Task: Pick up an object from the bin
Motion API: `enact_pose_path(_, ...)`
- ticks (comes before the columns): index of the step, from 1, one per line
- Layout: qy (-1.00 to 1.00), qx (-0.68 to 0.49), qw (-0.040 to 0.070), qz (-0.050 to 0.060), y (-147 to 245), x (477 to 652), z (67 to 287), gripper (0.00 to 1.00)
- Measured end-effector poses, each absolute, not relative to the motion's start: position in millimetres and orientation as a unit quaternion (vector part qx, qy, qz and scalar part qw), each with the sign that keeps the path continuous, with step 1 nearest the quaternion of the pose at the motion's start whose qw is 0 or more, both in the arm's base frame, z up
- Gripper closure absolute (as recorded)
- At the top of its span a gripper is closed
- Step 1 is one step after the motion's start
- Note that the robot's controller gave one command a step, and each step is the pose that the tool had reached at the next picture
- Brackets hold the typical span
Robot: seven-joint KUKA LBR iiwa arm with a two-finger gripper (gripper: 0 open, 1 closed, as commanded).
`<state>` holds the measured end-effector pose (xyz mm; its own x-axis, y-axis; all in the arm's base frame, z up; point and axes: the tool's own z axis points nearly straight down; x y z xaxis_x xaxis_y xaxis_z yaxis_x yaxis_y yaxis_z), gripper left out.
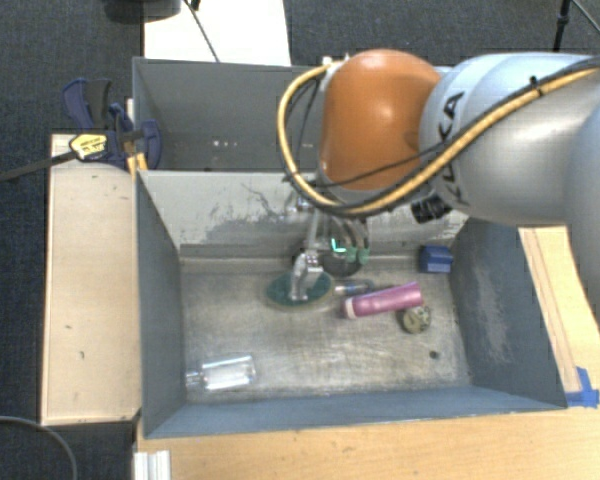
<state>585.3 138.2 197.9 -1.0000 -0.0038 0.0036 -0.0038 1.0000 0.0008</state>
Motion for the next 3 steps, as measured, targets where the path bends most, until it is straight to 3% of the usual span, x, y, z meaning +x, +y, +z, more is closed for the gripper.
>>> enact_pose_path(1, -0.998, -0.067, -0.005, -0.003, 91.1, 566.7, 71.0, 0.00)
enact_pose_path(2, -0.998, -0.069, -0.008, -0.003, 91.8, 569.0, 75.4, 1.00)
enact_pose_path(3, -0.999, -0.044, -0.005, -0.001, 79.2, 557.9, 238.5, 1.00)
